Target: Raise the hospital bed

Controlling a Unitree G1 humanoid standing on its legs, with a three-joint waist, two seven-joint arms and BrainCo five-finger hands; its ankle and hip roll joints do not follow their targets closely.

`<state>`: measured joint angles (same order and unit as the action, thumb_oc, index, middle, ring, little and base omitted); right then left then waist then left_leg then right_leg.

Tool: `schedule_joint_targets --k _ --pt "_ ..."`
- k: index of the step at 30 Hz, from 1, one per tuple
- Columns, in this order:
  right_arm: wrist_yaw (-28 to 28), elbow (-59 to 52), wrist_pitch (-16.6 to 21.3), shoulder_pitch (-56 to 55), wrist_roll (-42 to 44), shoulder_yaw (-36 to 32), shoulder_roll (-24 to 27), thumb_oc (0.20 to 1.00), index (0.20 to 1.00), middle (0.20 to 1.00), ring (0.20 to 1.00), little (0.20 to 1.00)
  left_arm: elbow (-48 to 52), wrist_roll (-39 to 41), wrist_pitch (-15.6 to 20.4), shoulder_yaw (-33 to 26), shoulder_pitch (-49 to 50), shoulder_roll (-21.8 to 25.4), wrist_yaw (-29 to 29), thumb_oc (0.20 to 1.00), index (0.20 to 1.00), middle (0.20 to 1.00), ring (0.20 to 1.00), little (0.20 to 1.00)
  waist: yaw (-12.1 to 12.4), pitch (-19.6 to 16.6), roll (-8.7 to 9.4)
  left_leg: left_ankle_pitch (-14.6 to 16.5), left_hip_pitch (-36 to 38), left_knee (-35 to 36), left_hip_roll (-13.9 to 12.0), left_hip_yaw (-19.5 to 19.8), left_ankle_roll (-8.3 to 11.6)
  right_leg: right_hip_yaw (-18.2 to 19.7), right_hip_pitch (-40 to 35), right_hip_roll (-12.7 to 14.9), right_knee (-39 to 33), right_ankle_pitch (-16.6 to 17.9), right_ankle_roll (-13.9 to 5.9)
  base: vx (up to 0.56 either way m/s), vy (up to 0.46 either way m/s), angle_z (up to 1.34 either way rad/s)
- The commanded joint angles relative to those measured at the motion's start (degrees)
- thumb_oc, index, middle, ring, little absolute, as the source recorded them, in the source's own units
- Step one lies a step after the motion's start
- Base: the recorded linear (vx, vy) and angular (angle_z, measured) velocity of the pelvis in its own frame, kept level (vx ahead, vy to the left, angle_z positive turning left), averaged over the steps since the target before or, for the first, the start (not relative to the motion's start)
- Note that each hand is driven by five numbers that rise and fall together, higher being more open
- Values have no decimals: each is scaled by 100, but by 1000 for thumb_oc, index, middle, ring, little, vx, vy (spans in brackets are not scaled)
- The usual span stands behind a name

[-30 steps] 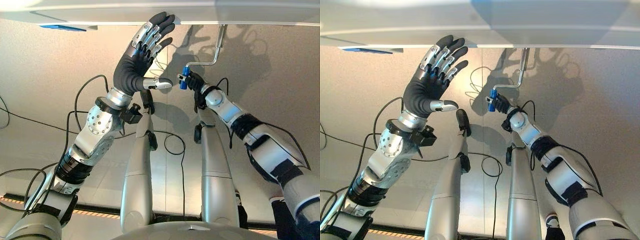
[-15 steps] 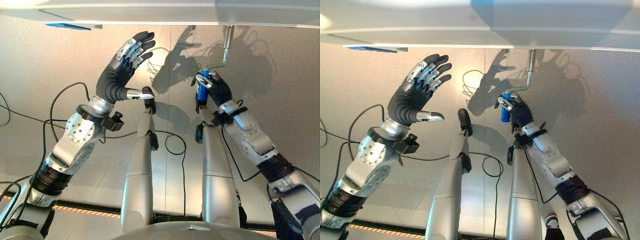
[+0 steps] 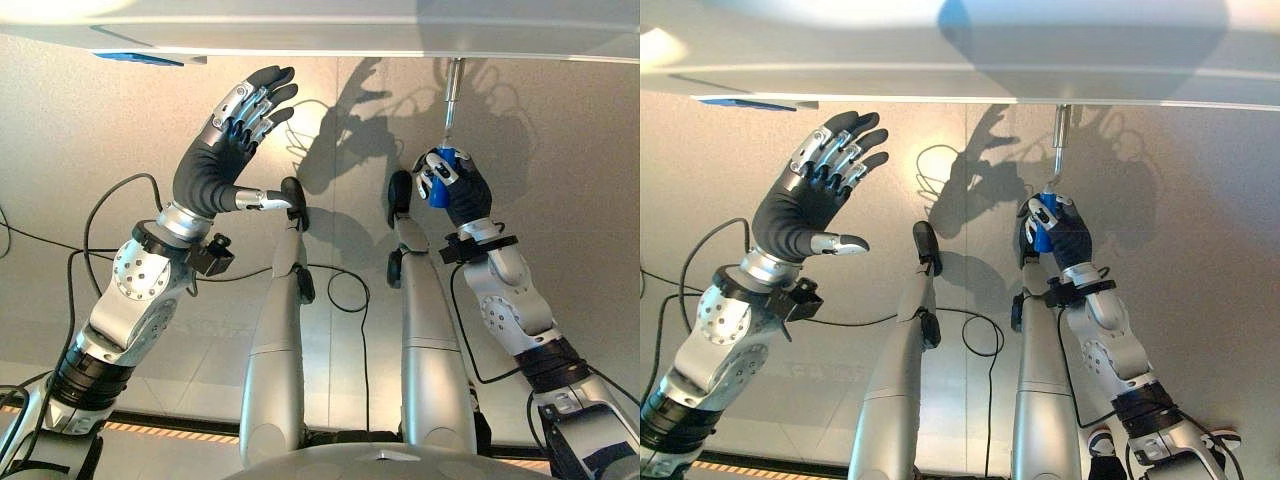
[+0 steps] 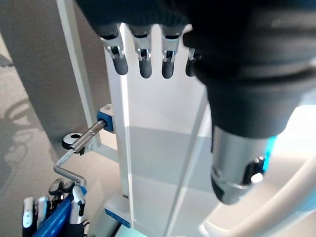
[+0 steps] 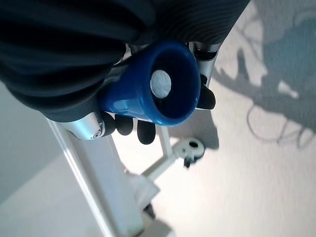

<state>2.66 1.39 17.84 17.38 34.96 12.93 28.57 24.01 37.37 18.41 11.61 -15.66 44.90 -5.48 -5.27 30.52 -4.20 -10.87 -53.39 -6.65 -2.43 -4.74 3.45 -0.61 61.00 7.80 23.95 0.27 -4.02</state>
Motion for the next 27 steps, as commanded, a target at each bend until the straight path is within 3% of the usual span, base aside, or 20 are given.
schedule_joint_targets --k 1,5,9,14,20,23,24,27 --pt "921 -66 1035 696 32 -1598 362 200 200 200 200 200 440 156 351 -201 -15 -90 -123 1000 1000 1000 1000 1000 -89 -73 50 903 391 -696 108 -100 21 -64 -632 -126 -913 513 -547 0 0 0" --pt "1395 946 963 969 -242 -1770 579 200 200 200 200 200 373 181 347 -85 -179 -138 -97 1000 1000 1000 1000 1000 -65 -73 27 921 440 -680 118 -100 24 -68 -668 -133 -928 504 -546 0 -2 -1" --pt "1493 1497 842 1086 -350 -1720 757 200 200 200 200 200 373 171 351 -37 -244 -111 -92 1000 1000 1000 1000 1000 -40 -73 2 918 458 -653 117 -117 27 -59 -671 -145 -943 505 -548 1 -2 -2" --pt "1423 3352 484 1590 -192 -1305 1215 200 200 200 200 200 382 195 344 219 -387 39 -105 1000 1000 1000 1000 1000 31 -73 -46 892 467 -624 103 -122 50 -100 -673 -142 -949 503 -539 1 -7 -4" --pt "1148 4488 246 1930 8 -953 1471 200 200 200 200 200 440 208 324 381 -436 119 -109 1000 1000 1000 1000 1000 87 -73 -79 875 442 -620 99 -104 64 -126 -656 -154 -941 502 -531 0 0 0" --pt "938 5535 -44 2377 -120 -465 1639 200 200 200 200 200 435 214 341 576 -598 220 -82 1000 1000 1000 1000 1000 147 -73 -106 863 432 -607 97 -92 75 -153 -647 -150 -938 502 -525 0 0 0" --pt "833 6206 -332 2696 -750 117 1785 200 200 200 200 200 427 219 333 754 -734 293 -88 1000 1000 1000 1000 1000 199 -73 -147 844 418 -614 94 -89 85 -159 -625 -135 -928 514 -523 0 0 0" --pt "603 6917 -595 3050 -1076 594 1806 200 200 200 200 200 362 252 323 978 -917 262 -127 1000 1000 1000 1000 1000 248 -73 -234 834 394 -638 111 -83 86 -158 -620 -116 -919 516 -523 -4 -2 1"
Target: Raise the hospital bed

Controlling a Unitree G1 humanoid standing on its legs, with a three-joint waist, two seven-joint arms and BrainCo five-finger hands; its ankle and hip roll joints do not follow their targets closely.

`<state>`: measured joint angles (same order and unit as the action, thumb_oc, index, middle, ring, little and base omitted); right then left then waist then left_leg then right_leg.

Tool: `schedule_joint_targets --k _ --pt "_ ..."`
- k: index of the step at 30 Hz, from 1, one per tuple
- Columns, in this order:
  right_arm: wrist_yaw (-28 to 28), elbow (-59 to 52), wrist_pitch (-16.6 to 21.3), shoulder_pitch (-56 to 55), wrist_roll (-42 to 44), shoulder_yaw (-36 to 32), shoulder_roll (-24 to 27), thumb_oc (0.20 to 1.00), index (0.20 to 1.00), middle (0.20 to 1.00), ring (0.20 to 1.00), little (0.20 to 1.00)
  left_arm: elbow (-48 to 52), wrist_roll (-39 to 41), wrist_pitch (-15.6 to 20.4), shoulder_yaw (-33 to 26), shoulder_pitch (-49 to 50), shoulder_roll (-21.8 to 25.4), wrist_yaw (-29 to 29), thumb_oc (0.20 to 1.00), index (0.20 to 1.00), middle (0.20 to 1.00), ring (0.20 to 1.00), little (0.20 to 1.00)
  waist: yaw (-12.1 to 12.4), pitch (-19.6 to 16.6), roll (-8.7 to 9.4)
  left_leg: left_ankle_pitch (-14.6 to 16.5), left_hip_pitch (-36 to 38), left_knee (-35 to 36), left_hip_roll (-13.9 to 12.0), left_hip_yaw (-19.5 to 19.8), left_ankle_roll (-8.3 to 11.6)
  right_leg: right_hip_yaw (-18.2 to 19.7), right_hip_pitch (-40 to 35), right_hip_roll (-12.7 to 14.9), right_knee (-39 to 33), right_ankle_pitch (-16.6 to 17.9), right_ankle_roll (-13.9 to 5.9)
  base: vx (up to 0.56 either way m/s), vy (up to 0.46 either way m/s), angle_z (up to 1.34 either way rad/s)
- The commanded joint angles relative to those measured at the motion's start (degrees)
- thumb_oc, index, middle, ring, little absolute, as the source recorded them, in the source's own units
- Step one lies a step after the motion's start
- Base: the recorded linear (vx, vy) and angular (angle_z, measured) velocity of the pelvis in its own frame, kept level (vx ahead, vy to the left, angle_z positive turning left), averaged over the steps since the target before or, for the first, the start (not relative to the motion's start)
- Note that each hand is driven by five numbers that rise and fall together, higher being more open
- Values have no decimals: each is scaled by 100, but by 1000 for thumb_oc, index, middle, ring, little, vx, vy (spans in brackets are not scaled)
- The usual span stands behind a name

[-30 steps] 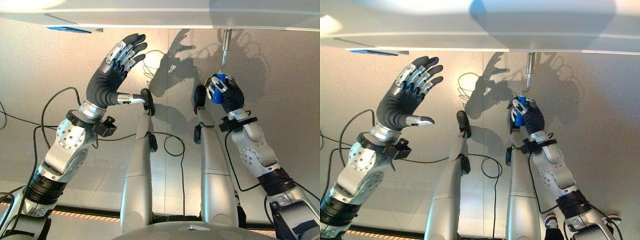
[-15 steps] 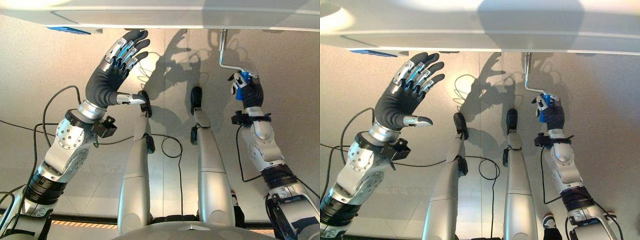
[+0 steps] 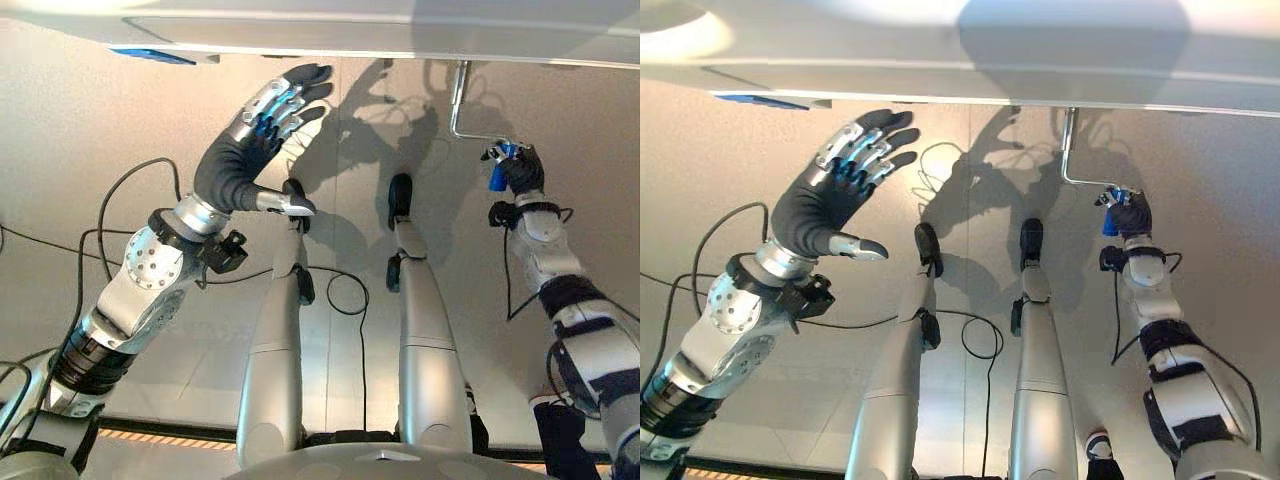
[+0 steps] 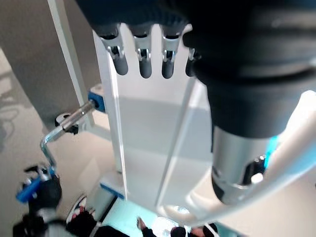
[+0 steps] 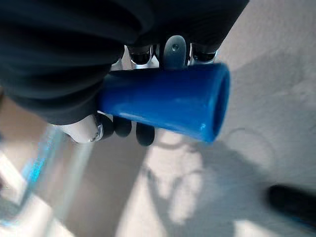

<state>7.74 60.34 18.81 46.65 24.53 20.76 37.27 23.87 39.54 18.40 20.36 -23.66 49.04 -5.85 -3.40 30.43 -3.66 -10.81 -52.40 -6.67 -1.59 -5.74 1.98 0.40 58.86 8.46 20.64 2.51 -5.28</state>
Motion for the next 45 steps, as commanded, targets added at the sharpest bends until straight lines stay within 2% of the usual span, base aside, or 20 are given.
schedule_joint_targets --k 1,2,3,4,5,7,9,10,12,13,14,16,17,18,23,33,37,39,45 --pt "89 1036 -688 137 -30 -182 940 200 200 200 200 200 369 35 328 105 -126 -156 -90 1000 1000 1000 1000 1000 60 -64 -293 829 290 -638 26 19 233 -261 -404 -182 -588 292 -396 0 0 0" --pt "0 1242 -790 220 -184 -44 918 200 200 200 200 200 353 49 323 171 -176 -145 -107 1000 1000 1000 1000 1000 89 -64 -315 826 284 -645 35 25 227 -260 -395 -180 -579 298 -393 0 0 0" --pt "-147 1597 -1000 494 -773 389 829 200 200 200 200 200 306 42 302 292 -287 -142 -131 1000 1000 1000 1000 1000 151 -64 -371 829 270 -656 51 23 217 -265 -382 -166 -578 311 -388 0 0 0" --pt "-150 1610 -997 513 -773 403 827 200 200 200 200 200 303 42 303 284 -285 -145 -132 1000 1000 1000 1000 1000 143 -64 -375 830 265 -658 51 25 217 -266 -378 -166 -578 311 -388 0 0 0" --pt "-276 1821 -1151 683 -1177 648 668 200 200 200 200 200 277 27 272 350 -363 -225 -152 1000 1000 1000 1000 1000 188 -64 -420 835 257 -665 63 19 210 -271 -380 -150 -582 317 -389 0 0 0" --pt "-352 1863 -1215 742 -1311 751 517 200 200 200 200 200 225 25 249 368 -412 -312 -163 1000 1000 1000 1000 1000 211 -64 -447 841 243 -688 72 25 203 -265 -371 -146 -579 313 -388 0 0 0" --pt "-411 1888 -1332 904 -1832 1048 149 200 200 200 200 200 161 -35 198 345 -476 -489 -145 1000 1000 1000 1000 1000 266 -64 -477 866 205 -749 87 16 182 -251 -345 -149 -559 319 -391 0 0 0" --pt "-411 1890 -1333 907 -1832 1050 147 200 200 200 200 200 161 -35 197 342 -475 -489 -145 1000 1000 1000 1000 1000 264 -64 -477 867 203 -751 87 16 182 -251 -343 -149 -558 319 -391 1 20 3" --pt "-508 1752 -1436 1012 -2145 1282 -405 200 200 200 200 200 106 -98 128 269 -527 -720 -100 1000 1000 1000 1000 1000 289 -64 -468 893 163 -803 106 11 161 -225 -320 -149 -560 333 -393 0 0 0" --pt "-508 1752 -1437 1015 -2146 1285 -408 200 200 200 200 200 109 -98 126 264 -522 -719 -100 1000 1000 1000 1000 1000 286 -64 -466 893 163 -804 106 10 161 -224 -319 -149 -558 332 -394 12 37 3" --pt "-574 1642 -1491 1038 -2465 1499 -796 200 200 200 200 200 68 -138 77 206 -509 -880 -69 1000 1000 1000 1000 1000 286 -64 -447 903 147 -812 120 7 154 -215 -313 -136 -565 343 -399 0 0 0" --pt "-528 1609 -1527 1057 -2409 1432 -1138 200 200 200 200 200 67 -169 13 168 -504 -1035 -11 1000 1000 1000 1000 1000 295 -64 -432 923 105 -867 130 1 142 -209 -306 -125 -572 352 -400 1 31 -2" --pt "-527 1609 -1528 1057 -2409 1432 -1140 200 200 200 200 200 69 -170 11 167 -502 -1033 -10 1000 1000 1000 1000 1000 295 -64 -429 925 104 -870 129 0 142 -208 -305 -125 -571 351 -401 -1 33 -4" --pt "-584 1541 -1561 1028 -2571 1562 -1516 200 200 200 200 200 77 -183 -28 89 -470 -1154 37 1000 1000 1000 1000 1000 311 -64 -414 953 43 -926 141 -2 123 -206 -266 -122 -557 355 -392 1 32 -3" --pt "-605 1281 -1634 1048 -2988 1861 -2295 200 200 200 200 200 104 -194 -100 -100 -315 -1440 190 1000 1000 1000 1000 1000 322 -64 -381 971 -89 -987 162 4 106 -213 -160 -97 -564 378 -389 2 27 -2" --pt "-546 1121 -1715 1177 -3413 2182 -2888 200 200 200 200 200 177 -203 -105 -154 -315 -1639 363 1000 1000 1000 1000 1000 374 -64 -394 964 -181 -978 205 12 91 -253 -137 -48 -642 416 -412 -1 28 -2" --pt "-565 1243 -1761 1248 -3725 2346 -3118 200 200 200 200 200 164 -177 -104 -108 -367 -1736 425 1000 1000 1000 1000 1000 431 -64 -460 955 -246 -974 221 38 85 -271 -84 -31 -637 411 -406 0 0 0" --pt "-570 1158 -1712 1286 -3793 2419 -3236 200 200 200 200 200 170 -189 -71 -98 -368 -1804 461 1000 1000 1000 1000 1000 474 -64 -505 956 -289 -999 234 47 76 -270 -47 -21 -623 413 -412 0 0 0" --pt "-680 627 -1593 1315 -3818 2676 -3386 200 200 200 200 200 174 -258 -39 -152 -319 -1820 491 1000 1000 1000 1000 1000 474 -64 -489 959 -319 -1012 228 48 75 -260 13 -12 -607 425 -414 2 11 0"
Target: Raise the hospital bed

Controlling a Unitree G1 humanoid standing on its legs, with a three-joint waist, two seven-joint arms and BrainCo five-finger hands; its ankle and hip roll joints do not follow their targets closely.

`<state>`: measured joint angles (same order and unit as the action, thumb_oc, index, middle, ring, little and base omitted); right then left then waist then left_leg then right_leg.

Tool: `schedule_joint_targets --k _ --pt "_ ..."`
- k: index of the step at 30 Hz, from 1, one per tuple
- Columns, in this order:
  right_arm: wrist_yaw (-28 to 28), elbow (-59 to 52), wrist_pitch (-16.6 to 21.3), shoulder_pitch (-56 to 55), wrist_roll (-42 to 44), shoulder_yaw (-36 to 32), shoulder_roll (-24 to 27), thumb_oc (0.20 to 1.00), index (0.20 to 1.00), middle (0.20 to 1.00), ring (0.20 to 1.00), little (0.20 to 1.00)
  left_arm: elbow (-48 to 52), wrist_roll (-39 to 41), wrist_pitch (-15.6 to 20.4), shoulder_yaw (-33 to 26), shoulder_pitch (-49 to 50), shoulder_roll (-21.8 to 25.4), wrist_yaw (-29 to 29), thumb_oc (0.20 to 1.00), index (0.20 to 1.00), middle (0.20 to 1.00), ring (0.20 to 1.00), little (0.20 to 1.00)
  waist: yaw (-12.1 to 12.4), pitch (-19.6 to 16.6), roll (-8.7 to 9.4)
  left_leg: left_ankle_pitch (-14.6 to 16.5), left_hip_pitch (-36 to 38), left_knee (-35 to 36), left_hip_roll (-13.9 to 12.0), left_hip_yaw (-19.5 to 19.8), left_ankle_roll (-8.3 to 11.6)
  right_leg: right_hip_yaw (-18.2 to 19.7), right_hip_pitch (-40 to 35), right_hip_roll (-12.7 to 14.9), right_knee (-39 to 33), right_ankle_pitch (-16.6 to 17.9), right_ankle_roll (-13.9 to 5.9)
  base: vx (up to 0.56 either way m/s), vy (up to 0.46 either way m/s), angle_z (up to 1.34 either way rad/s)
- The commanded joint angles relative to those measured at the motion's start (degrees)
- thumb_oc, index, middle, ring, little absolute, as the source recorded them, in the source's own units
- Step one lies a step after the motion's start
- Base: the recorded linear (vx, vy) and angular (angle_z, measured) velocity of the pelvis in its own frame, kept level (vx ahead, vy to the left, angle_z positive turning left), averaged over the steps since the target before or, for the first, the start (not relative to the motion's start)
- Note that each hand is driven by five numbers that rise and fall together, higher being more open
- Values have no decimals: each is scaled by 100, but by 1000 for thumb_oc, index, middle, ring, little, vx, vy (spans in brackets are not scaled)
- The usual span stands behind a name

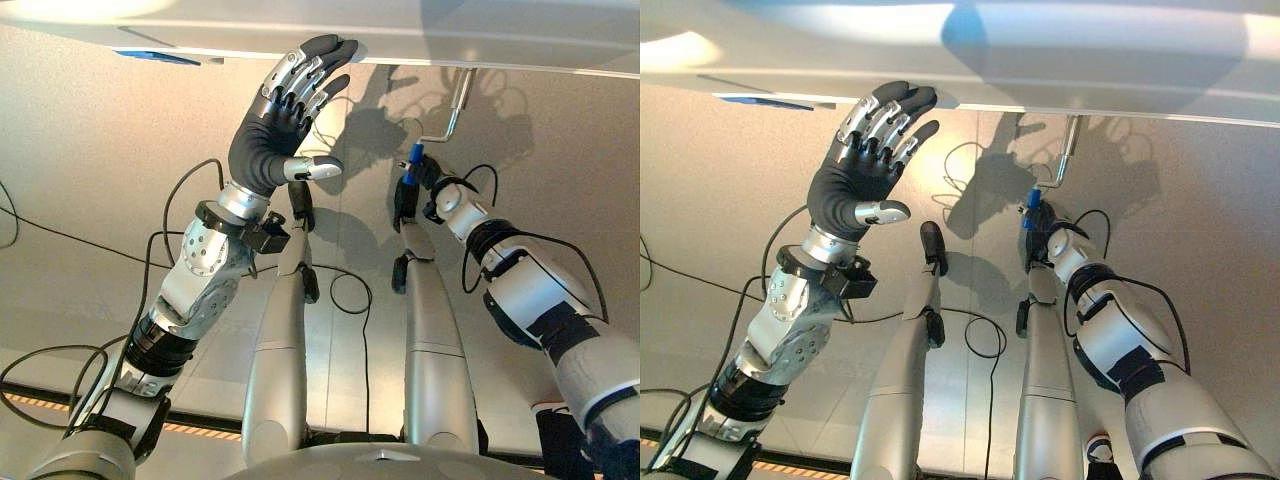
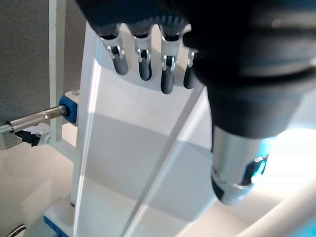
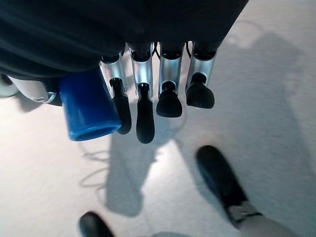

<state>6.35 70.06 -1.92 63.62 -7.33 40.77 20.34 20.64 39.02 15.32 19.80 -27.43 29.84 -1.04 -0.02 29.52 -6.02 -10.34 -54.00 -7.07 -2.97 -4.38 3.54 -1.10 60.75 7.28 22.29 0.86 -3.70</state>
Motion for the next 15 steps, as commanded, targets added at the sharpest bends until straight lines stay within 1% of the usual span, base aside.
schedule_joint_targets --k 1,2,7,8,10,12,14,15 --pt "-592 -617 564 -349 -565 776 -1728 200 200 200 200 200 522 -213 293 -100 77 121 10 1000 1000 1000 1000 1000 140 28 -255 911 -160 -971 371 -91 -84 -103 -186 106 -783 591 -569 3 32 -1" --pt "-663 -821 637 -336 -540 894 -1785 200 200 200 200 200 555 -185 329 -92 82 127 17 1000 1000 1000 1000 1000 141 28 -265 912 -154 -971 373 -92 -81 -104 -189 112 -782 592 -572 1 41 -1" --pt "-779 -1157 762 -301 -579 1138 -1839 200 200 200 200 200 585 -138 397 -47 100 144 0 1000 1000 1000 1000 1000 171 28 -297 908 -135 -966 375 -95 -82 -96 -212 125 -788 589 -572 0 0 0" --pt "-762 -1352 848 -314 -230 1052 -1838 200 200 200 200 200 589 -92 434 -24 127 144 -32 1000 1000 1000 1000 1000 178 28 -327 899 -134 -969 379 -84 -86 -92 -214 125 -778 586 -568 0 0 0" --pt "-756 -1547 886 -315 -83 1015 -1805 200 200 200 200 200 594 -87 453 -27 135 177 -26 1000 1000 1000 1000 1000 182 28 -332 891 -131 -967 373 -83 -82 -90 -217 121 -776 584 -566 0 0 0" --pt "-638 -2711 1072 -474 693 782 -1421 200 200 200 200 200 639 -80 510 -102 234 343 -28 1000 1000 1000 1000 1000 123 28 -265 863 -114 -951 358 -92 -71 -96 -223 120 -788 601 -571 0 0 0" --pt "-481 -3950 1324 -781 1387 512 -782 200 200 200 200 200 643 -119 552 -142 329 492 -8 1000 1000 1000 1000 1000 10 28 -149 857 -99 -949 337 -107 -75 -85 -222 115 -781 608 -574 0 0 0" --pt "-484 -3977 1310 -795 1392 508 -760 200 200 200 200 200 641 -119 553 -131 325 486 -7 1000 1000 1000 1000 1000 18 28 -155 858 -93 -948 337 -109 -75 -83 -226 115 -778 605 -574 0 0 0"
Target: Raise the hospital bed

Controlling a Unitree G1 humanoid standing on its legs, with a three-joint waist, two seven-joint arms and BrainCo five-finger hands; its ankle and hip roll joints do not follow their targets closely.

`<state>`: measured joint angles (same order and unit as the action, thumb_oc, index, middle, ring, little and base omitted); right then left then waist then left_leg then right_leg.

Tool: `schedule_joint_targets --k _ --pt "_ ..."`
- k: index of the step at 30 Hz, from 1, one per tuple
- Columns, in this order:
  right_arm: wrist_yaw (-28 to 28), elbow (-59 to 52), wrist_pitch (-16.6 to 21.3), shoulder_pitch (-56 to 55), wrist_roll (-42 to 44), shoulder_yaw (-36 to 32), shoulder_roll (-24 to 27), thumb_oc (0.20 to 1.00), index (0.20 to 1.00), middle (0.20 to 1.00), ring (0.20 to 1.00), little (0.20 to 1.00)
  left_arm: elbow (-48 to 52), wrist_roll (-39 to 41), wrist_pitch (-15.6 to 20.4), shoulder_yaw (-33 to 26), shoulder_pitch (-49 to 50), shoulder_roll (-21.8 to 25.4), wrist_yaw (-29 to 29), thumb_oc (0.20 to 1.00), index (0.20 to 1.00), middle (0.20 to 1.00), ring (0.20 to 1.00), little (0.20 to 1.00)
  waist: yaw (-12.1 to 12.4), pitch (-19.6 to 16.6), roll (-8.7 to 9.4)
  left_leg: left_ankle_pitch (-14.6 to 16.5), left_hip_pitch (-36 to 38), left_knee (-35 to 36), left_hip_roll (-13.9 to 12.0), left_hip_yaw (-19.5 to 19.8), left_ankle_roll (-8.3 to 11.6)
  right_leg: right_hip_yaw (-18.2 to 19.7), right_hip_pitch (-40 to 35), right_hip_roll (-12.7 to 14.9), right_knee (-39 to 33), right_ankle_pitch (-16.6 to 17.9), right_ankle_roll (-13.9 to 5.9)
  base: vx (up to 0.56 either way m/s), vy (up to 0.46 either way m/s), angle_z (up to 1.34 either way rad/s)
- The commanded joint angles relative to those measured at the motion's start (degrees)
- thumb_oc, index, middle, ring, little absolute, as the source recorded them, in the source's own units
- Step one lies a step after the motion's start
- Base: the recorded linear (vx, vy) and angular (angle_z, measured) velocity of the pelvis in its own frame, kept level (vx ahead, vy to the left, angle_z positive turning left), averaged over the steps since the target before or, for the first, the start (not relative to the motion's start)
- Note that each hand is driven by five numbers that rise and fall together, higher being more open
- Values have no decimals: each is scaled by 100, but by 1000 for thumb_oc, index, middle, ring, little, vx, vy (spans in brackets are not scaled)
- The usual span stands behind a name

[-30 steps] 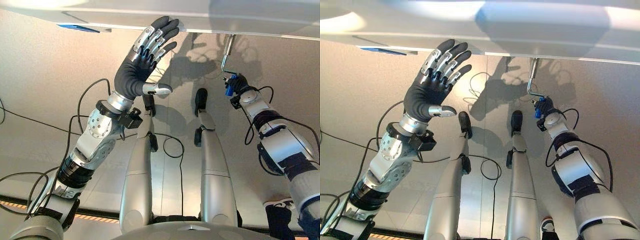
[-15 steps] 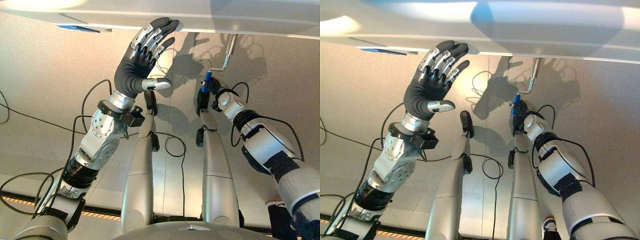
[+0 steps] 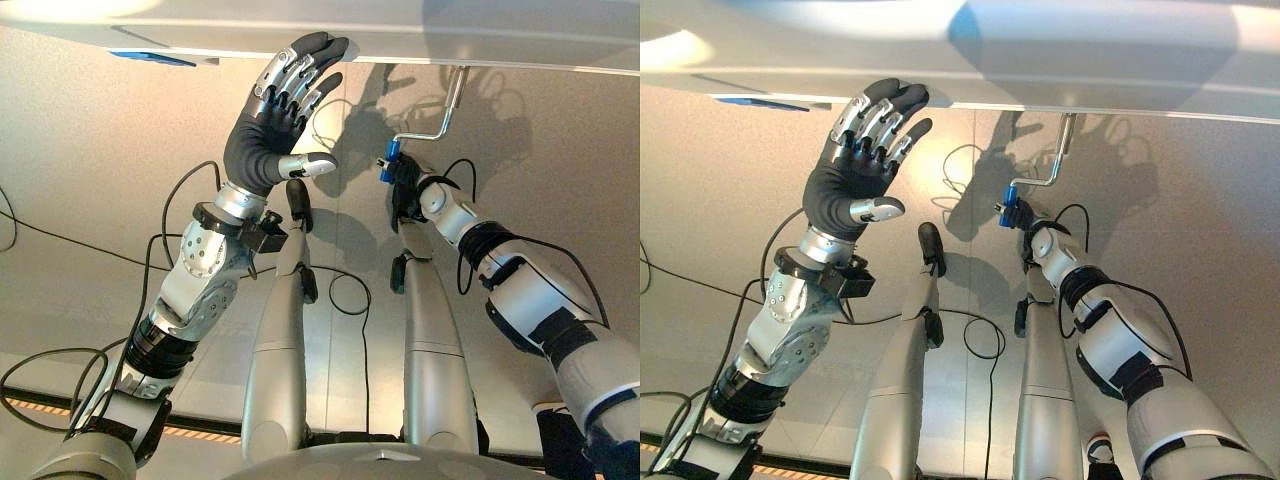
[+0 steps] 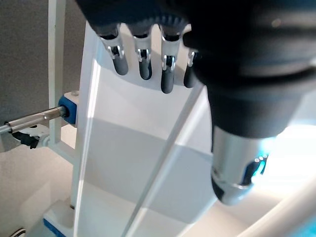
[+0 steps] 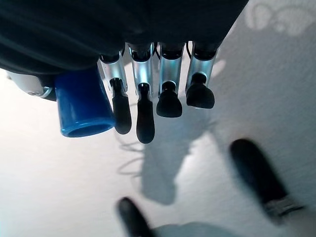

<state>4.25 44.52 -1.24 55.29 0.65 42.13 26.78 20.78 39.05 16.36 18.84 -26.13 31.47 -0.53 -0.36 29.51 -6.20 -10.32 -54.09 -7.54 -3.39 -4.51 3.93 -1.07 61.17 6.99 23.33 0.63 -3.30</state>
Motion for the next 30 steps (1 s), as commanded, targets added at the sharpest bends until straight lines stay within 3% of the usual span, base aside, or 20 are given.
schedule_joint_targets --k 1,3,7,8,9,10,12,16,19,30 --pt "-276 -1842 1339 -140 796 239 -1098 200 200 200 200 200 598 -161 469 -14 199 406 -44 1000 1000 1000 1000 1000 9 29 -98 860 -79 -909 374 -97 -116 -85 -272 148 -880 634 -620 5 -3 4" --pt "-192 -3234 1731 -721 1658 -356 -202 200 200 200 200 200 558 -204 552 80 172 686 -61 1000 1000 1000 1000 1000 -153 29 13 861 -21 -881 366 -120 -128 -76 -313 155 -891 639 -641 5 -1 2" --pt "-324 -4391 2114 -1613 2534 -1219 396 200 200 200 200 200 578 -216 621 63 321 967 -155 1000 1000 1000 1000 1000 -303 29 86 872 80 -871 356 -154 -141 -59 -396 145 -889 635 -659 0 -2 1" --pt "-326 -4403 2108 -1626 2535 -1228 400 200 200 200 200 200 577 -215 622 70 320 967 -156 1000 1000 1000 1000 1000 -298 29 85 873 85 -870 355 -153 -141 -59 -400 145 -889 634 -660 0 0 0" --pt "-440 -4734 2254 -2099 3046 -1708 436 200 200 200 200 200 569 -239 626 -6 450 1065 -222 1000 1000 1000 1000 1000 -368 29 109 883 142 -879 334 -163 -133 -58 -449 142 -881 617 -658 1 -19 3" --pt "-443 -4743 2250 -2110 3049 -1716 438 200 200 200 200 200 571 -239 626 0 451 1066 -221 1000 1000 1000 1000 1000 -363 29 109 884 148 -878 333 -163 -133 -58 -454 142 -882 616 -657 -1 -30 5" --pt "-550 -5142 2415 -2650 3523 -2347 440 200 200 200 200 200 613 -206 614 -214 725 1140 -340 1000 1000 1000 1000 1000 -439 29 139 899 219 -878 329 -169 -117 -44 -525 127 -869 601 -657 -3 -23 6" --pt "-524 -5442 2596 -3023 3819 -2992 450 200 200 200 200 200 681 -139 597 -460 1003 1197 -470 1000 1000 1000 1000 1000 -479 29 166 894 313 -820 314 -172 -102 -54 -615 109 -886 582 -660 3 -22 5" --pt "-185 -5397 2803 -3253 3799 -3696 397 200 200 200 200 200 761 -32 591 -738 1245 1160 -608 1000 1000 1000 1000 1000 -507 29 201 902 432 -755 291 -151 -89 -56 -702 81 -896 541 -657 12 -46 4" --pt "243 -5059 3211 -3332 4542 -4577 -57 200 200 200 200 200 845 109 515 -953 1264 961 -613 1000 1000 1000 1000 1000 -559 29 269 832 628 -515 277 -135 -43 -80 -849 13 -972 506 -644 1 -35 0"
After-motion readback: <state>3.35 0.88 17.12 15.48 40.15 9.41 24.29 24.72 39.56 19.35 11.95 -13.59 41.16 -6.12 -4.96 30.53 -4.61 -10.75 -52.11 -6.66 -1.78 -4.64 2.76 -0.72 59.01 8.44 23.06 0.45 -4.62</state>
